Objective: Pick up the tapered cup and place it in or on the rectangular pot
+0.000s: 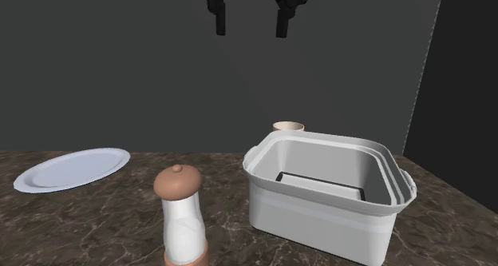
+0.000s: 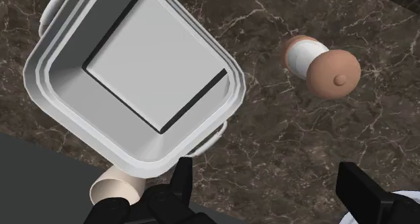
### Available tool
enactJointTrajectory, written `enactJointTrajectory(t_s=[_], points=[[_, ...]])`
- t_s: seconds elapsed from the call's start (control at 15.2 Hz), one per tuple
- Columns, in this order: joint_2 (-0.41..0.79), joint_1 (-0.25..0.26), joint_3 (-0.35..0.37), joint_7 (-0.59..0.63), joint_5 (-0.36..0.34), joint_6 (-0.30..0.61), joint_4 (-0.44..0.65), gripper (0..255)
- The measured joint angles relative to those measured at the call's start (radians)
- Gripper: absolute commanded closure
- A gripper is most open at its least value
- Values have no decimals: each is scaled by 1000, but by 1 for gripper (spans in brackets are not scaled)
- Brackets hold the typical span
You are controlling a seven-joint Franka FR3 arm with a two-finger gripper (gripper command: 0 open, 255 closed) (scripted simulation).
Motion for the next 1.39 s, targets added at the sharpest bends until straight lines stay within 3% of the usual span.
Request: enactJointTrajectory(t_s=[0.26, 0.66, 1.39], points=[[38, -1, -18, -32, -19, 58, -23, 0], [185, -3, -63, -113, -64, 223, -45, 0], [567, -8, -148, -272, -103, 490, 74, 0]])
